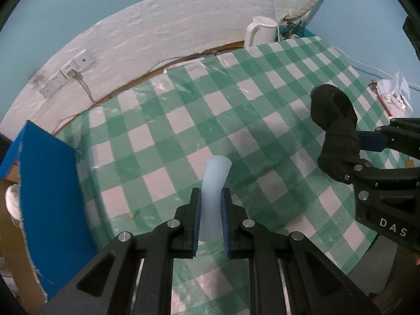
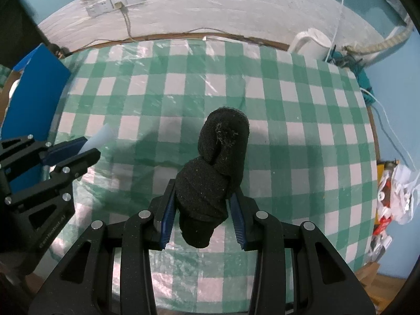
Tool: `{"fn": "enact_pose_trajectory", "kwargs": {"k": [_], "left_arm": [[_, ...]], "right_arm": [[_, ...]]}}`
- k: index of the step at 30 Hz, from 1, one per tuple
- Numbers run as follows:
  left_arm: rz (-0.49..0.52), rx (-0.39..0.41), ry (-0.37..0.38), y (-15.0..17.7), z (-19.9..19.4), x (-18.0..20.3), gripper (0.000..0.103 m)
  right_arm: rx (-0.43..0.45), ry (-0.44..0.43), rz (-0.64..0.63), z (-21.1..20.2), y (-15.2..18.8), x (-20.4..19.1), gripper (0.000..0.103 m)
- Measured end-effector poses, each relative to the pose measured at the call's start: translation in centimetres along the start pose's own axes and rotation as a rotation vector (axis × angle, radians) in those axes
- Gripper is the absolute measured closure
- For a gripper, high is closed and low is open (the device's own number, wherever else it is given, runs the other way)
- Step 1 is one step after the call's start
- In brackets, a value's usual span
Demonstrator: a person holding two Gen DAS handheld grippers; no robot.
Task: Organize soft objects
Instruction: 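Carry the white foam tube and black sock over the box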
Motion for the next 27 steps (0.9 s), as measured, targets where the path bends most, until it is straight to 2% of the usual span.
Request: {"fn": "enact_pose_trajectory", "kwargs": {"k": [9, 18, 27], "left_arm": [[-0.04, 0.038, -0.022, 0.1, -2.6, -2.6, 0.089], [-0.057, 0.076, -0.048, 1.1, -5.3, -4.9, 0.089], [-0.117, 0.089, -0.07, 2.7, -7.4, -8.6, 0.089]], "right_arm": [[0.044, 0.004, -0.062, -2.5, -1.3, -2.6, 0.066], [0.083, -0.006, -0.139, -4.7, -2.1, -6.2, 0.066], [0.113, -0.023, -0.215, -6.4, -2.8, -10.2, 0.066]]}}
Point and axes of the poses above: each gripper's, at about its wrist camera, not at the fingertips, and z roughly the way its jaws point, x to its right, y to its underside, the point moved 10 cm from there along z, roughly the way its jaws point, and after that the axes turned 8 degrees about -x, right-handed, at the moved point
